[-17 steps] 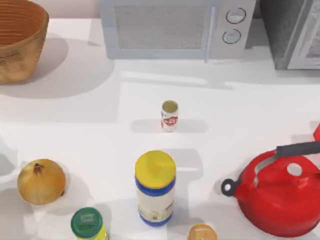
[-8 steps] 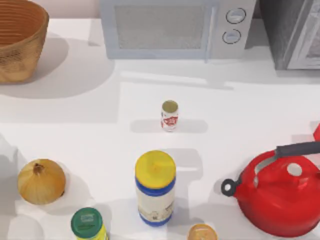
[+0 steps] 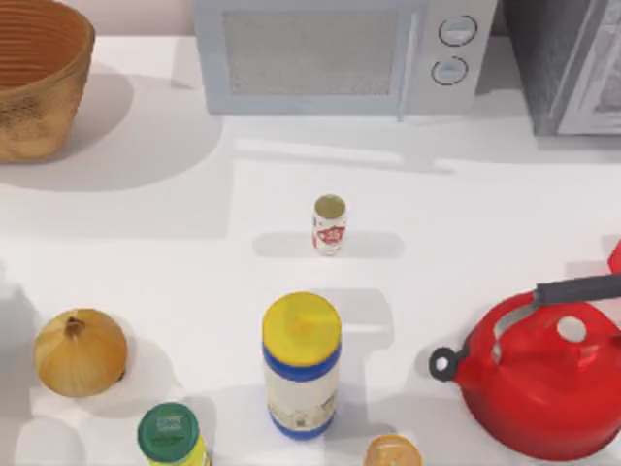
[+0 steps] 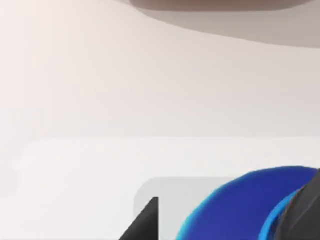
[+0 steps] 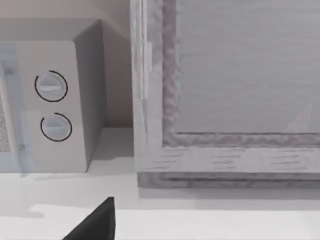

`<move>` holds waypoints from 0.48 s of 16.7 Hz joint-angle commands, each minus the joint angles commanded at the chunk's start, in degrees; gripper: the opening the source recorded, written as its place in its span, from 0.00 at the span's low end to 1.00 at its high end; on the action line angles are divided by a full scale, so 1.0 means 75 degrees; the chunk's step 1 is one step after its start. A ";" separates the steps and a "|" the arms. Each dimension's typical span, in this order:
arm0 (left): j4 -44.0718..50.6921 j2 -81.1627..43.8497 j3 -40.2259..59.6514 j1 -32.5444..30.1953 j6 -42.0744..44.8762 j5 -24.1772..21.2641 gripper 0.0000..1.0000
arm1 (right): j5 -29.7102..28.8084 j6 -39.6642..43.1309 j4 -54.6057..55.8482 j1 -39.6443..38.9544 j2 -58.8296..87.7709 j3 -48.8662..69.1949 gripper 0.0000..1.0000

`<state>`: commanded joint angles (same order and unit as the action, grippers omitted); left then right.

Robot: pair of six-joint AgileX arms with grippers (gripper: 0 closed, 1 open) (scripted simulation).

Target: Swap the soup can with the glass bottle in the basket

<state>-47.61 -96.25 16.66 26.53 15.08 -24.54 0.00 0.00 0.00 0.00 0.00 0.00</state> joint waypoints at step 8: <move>0.0000 0.0000 0.0000 0.0000 0.0000 0.0000 0.00 | 0.0000 0.0000 0.0000 0.0000 0.0000 0.0000 1.00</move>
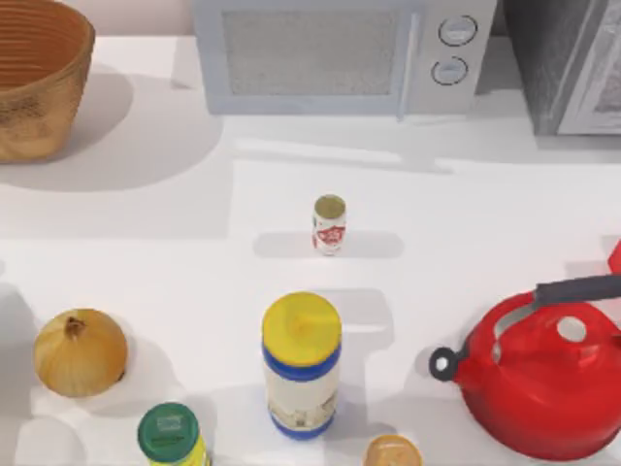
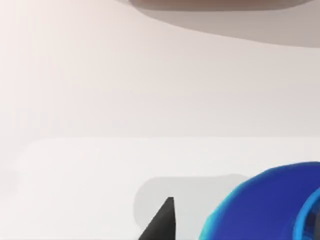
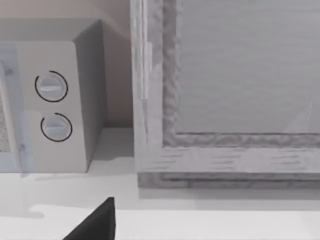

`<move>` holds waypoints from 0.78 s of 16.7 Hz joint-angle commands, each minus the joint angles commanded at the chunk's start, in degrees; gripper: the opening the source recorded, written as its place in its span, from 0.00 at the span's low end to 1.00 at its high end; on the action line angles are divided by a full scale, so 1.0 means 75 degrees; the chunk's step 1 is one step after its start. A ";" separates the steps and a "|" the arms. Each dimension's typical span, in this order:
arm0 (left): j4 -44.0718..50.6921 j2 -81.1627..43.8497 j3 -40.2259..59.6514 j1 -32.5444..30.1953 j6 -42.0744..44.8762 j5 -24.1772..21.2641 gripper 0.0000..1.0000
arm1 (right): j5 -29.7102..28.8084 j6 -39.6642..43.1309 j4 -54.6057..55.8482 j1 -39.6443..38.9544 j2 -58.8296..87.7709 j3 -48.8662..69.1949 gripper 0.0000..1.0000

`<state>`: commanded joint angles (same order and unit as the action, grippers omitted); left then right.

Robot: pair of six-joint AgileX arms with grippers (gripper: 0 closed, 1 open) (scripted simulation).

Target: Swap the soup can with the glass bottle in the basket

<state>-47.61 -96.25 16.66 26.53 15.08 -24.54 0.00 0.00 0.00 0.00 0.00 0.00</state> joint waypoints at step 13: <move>0.0786 -0.0050 0.0746 0.0055 0.0047 0.0127 0.00 | 0.0000 0.0000 0.0000 0.0000 0.0000 0.0000 1.00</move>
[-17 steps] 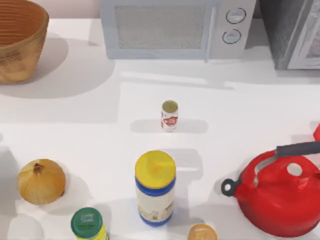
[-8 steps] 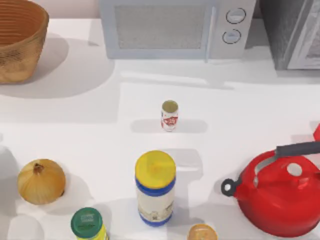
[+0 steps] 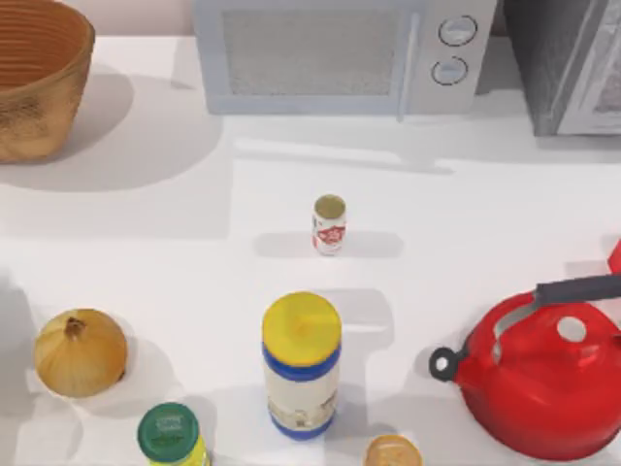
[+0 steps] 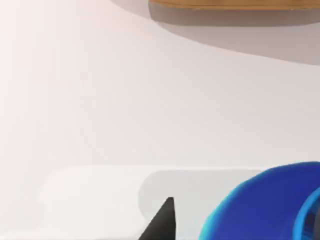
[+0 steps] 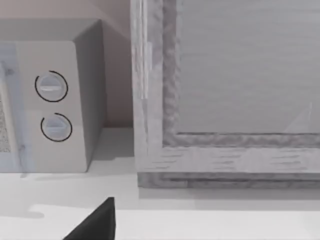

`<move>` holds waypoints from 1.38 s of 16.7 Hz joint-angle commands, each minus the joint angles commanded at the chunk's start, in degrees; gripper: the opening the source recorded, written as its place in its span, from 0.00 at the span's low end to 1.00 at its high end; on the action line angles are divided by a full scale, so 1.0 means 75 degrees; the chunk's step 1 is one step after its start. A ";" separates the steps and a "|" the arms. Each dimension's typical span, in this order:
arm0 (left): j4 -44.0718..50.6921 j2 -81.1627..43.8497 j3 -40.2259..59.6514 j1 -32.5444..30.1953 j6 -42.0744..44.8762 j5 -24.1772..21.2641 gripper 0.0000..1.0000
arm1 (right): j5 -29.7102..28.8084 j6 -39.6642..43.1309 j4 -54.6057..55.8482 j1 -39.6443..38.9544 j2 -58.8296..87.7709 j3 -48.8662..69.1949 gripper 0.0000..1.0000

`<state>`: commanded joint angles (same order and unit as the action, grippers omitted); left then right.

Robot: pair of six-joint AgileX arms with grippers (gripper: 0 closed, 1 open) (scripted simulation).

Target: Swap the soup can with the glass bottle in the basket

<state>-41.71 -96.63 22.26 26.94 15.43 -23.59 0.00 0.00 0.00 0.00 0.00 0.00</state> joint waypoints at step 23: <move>0.8256 -0.0950 0.9705 -0.1764 -0.1306 0.1252 0.00 | 0.0000 0.0000 0.0000 0.0000 0.0000 0.0000 1.00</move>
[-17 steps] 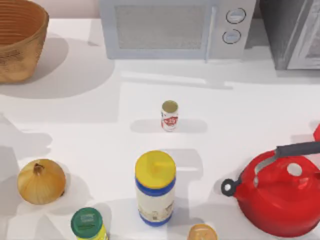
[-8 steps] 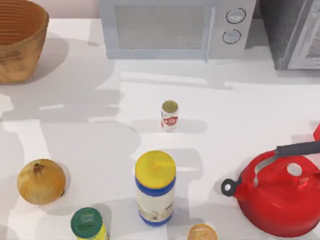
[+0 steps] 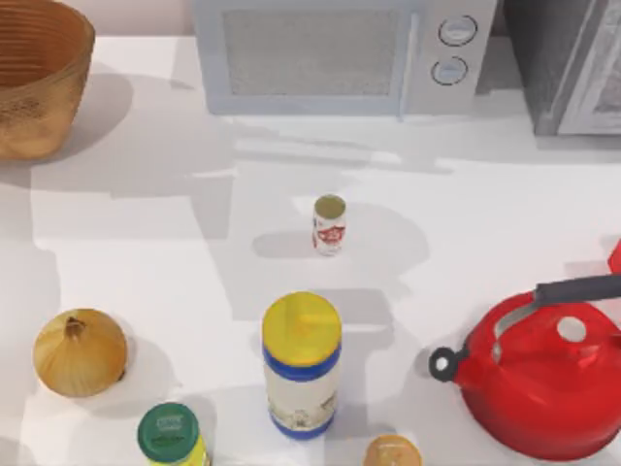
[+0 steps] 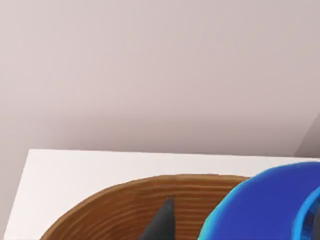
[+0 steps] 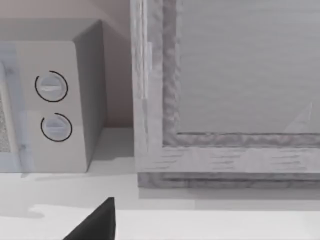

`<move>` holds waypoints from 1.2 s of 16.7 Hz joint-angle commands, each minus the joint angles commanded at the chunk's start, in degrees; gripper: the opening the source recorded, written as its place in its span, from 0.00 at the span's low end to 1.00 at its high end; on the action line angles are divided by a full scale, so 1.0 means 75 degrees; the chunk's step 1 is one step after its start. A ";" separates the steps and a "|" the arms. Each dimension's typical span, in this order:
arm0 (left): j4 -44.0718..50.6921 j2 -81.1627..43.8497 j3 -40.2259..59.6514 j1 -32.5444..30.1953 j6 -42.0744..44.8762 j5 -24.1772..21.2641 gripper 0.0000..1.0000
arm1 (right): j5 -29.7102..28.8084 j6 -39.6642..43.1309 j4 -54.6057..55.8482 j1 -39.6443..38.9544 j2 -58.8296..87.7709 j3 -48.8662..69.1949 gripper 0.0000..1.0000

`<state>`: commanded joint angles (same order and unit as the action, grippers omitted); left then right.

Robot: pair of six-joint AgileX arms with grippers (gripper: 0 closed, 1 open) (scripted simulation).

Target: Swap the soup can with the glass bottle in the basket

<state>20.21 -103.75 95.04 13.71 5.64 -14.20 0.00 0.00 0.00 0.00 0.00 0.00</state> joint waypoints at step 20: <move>-0.1114 -0.1211 0.0201 -0.0277 -0.0144 0.0204 0.00 | 0.0000 0.0000 0.0000 0.0000 0.0000 0.0000 1.00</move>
<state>11.85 -112.84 96.55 11.63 4.56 -12.67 0.00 0.00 0.00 0.00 0.00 0.00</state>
